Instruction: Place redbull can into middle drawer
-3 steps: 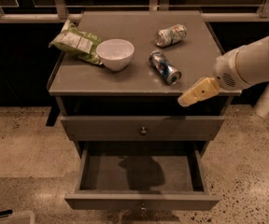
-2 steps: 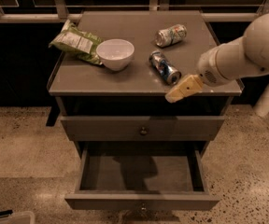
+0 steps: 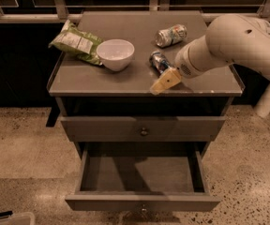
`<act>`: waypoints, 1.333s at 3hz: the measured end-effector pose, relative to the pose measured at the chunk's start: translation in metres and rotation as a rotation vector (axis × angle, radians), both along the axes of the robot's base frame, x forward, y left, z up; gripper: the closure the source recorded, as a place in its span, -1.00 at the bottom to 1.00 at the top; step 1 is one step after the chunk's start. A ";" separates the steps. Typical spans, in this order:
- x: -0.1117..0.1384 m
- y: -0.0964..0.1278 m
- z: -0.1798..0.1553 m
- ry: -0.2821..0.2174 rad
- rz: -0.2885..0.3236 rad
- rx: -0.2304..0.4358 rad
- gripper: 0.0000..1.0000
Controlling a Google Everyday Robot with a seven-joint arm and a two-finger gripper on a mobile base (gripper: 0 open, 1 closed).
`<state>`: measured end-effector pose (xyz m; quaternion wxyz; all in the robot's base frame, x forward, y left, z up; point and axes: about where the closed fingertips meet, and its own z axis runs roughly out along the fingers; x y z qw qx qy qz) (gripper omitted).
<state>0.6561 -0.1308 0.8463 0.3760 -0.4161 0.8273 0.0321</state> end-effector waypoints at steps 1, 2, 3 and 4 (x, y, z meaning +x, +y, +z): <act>0.000 0.000 0.000 0.000 0.000 0.000 -0.62; 0.000 0.000 0.000 0.000 0.000 0.000 -0.15; 0.000 0.000 0.000 0.000 0.000 0.000 0.31; 0.000 0.000 0.000 0.000 0.000 0.000 0.77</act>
Offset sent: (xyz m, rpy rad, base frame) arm 0.0000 0.0000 0.0000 0.0000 0.0000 0.0000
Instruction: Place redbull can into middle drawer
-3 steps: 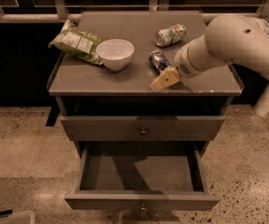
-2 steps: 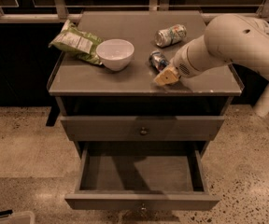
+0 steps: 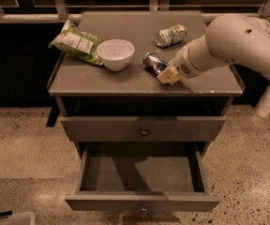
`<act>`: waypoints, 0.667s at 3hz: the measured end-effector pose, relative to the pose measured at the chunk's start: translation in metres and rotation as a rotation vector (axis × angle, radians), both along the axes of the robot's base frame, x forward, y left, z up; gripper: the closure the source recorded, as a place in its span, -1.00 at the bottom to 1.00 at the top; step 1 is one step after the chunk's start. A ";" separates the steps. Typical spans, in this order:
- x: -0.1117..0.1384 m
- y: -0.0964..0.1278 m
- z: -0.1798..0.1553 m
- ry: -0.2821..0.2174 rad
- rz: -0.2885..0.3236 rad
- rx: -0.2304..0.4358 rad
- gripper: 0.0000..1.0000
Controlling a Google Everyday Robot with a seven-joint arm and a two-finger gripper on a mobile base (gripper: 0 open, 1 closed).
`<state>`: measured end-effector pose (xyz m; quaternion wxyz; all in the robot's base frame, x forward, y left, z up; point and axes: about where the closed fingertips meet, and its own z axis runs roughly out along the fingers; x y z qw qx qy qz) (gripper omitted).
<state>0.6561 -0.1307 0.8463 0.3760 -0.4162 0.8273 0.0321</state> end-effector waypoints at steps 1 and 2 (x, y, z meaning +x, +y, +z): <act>0.000 0.000 0.000 0.000 0.000 0.000 1.00; -0.010 -0.001 0.006 -0.004 0.015 0.030 1.00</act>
Offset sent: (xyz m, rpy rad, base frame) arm -0.0438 -0.0091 0.0276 0.1320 -0.0199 0.0593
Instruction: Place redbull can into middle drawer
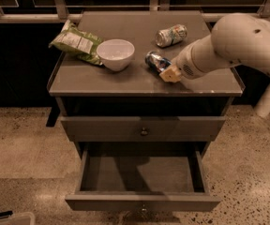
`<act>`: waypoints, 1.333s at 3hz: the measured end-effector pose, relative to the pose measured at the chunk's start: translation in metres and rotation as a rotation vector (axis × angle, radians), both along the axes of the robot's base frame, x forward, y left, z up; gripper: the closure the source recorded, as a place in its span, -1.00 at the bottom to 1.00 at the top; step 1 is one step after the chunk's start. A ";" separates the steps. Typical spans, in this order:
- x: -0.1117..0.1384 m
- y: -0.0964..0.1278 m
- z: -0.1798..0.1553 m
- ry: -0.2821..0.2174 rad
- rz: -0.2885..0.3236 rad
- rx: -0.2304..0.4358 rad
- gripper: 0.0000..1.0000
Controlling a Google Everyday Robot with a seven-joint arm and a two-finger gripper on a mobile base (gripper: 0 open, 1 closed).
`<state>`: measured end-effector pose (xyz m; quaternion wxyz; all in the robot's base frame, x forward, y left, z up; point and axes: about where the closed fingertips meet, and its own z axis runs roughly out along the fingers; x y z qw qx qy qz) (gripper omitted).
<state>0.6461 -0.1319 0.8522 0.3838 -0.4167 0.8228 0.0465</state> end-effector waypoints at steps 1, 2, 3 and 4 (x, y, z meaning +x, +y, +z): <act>-0.042 0.002 0.023 -0.032 0.051 0.089 1.00; -0.092 0.005 0.032 -0.027 0.111 0.194 1.00; -0.138 0.010 0.031 -0.010 0.136 0.328 1.00; -0.181 0.014 0.032 -0.020 0.116 0.410 1.00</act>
Offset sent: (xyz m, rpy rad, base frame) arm -0.1601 0.0008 0.0542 0.3966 -0.0077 0.1578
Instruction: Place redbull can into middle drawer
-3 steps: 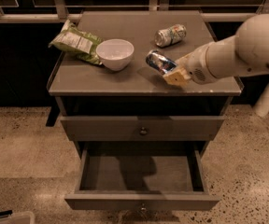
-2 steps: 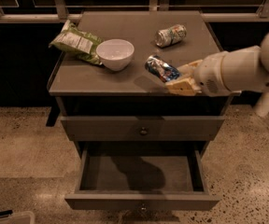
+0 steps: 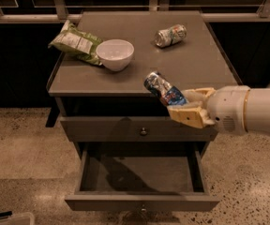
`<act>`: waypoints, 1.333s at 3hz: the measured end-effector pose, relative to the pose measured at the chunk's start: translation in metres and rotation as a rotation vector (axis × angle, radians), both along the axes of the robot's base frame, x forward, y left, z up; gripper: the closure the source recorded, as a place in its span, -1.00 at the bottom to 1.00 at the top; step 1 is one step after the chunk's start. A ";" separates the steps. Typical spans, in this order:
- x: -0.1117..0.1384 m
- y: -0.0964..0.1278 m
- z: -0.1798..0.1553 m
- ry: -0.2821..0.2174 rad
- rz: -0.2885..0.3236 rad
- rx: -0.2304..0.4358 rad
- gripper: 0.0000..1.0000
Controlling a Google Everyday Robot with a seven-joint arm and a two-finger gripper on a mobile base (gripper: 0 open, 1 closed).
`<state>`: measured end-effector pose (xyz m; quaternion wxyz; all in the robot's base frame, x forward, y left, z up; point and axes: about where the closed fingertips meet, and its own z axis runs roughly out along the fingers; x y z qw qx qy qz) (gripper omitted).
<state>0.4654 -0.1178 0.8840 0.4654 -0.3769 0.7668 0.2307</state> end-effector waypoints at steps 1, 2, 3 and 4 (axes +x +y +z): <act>-0.021 -0.007 -0.021 0.050 -0.078 -0.021 1.00; -0.023 -0.005 -0.025 0.073 -0.088 -0.012 1.00; -0.019 0.002 -0.043 0.070 -0.063 -0.008 1.00; -0.027 -0.004 -0.103 0.141 -0.055 0.090 1.00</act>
Offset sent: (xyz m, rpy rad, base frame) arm -0.0197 -0.0064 -0.0180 -0.0188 0.0379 -0.0677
